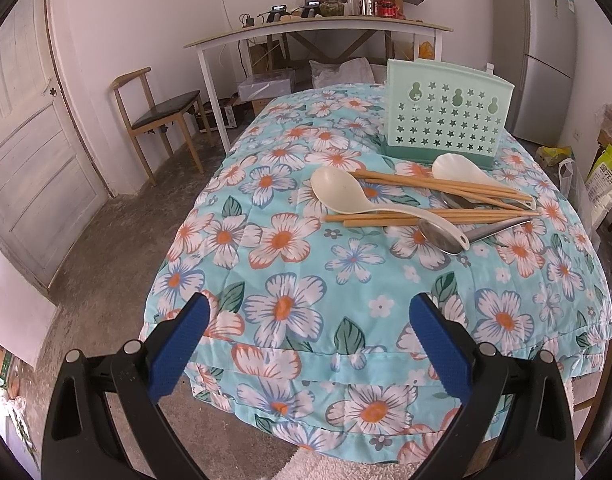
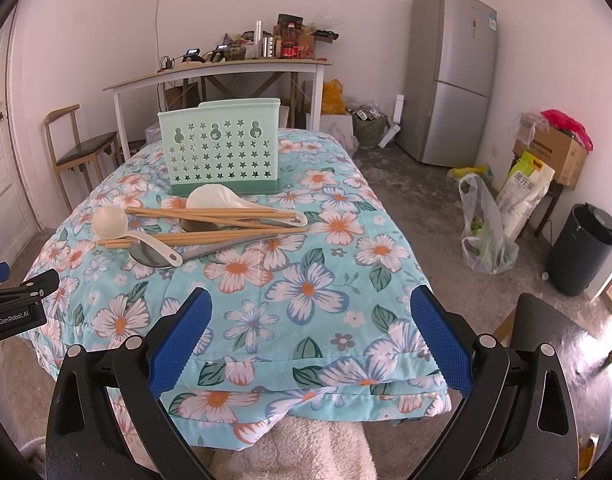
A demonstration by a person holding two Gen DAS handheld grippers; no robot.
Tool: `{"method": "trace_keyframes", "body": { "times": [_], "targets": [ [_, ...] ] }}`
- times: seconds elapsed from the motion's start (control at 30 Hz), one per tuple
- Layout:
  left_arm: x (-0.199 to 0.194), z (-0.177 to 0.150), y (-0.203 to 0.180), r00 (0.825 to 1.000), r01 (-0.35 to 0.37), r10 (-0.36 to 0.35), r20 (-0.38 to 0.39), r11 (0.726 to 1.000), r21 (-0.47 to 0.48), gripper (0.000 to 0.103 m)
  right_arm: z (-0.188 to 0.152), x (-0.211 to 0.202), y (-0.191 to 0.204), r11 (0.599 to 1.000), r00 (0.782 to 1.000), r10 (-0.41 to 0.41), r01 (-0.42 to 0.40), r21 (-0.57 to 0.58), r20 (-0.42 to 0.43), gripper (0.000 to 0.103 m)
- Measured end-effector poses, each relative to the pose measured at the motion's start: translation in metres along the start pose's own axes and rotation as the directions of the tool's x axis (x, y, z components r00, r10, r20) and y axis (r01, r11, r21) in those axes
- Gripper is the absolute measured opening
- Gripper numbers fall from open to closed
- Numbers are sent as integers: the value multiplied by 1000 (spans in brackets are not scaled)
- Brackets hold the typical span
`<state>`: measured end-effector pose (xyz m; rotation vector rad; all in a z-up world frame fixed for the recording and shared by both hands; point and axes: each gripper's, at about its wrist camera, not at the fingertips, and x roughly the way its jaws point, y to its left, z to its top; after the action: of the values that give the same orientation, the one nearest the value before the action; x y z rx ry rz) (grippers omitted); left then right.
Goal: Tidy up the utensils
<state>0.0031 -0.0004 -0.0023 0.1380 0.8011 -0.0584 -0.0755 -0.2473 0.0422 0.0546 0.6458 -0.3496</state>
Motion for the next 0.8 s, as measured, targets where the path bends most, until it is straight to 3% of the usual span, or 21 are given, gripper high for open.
{"method": "trace_keyframes", "body": {
  "times": [0.8],
  "targets": [
    [1,0,0,1000,1,-1,-2,1000,1,98,-2,-1,0,1000,1000,0,0,1,1,95]
  ]
}}
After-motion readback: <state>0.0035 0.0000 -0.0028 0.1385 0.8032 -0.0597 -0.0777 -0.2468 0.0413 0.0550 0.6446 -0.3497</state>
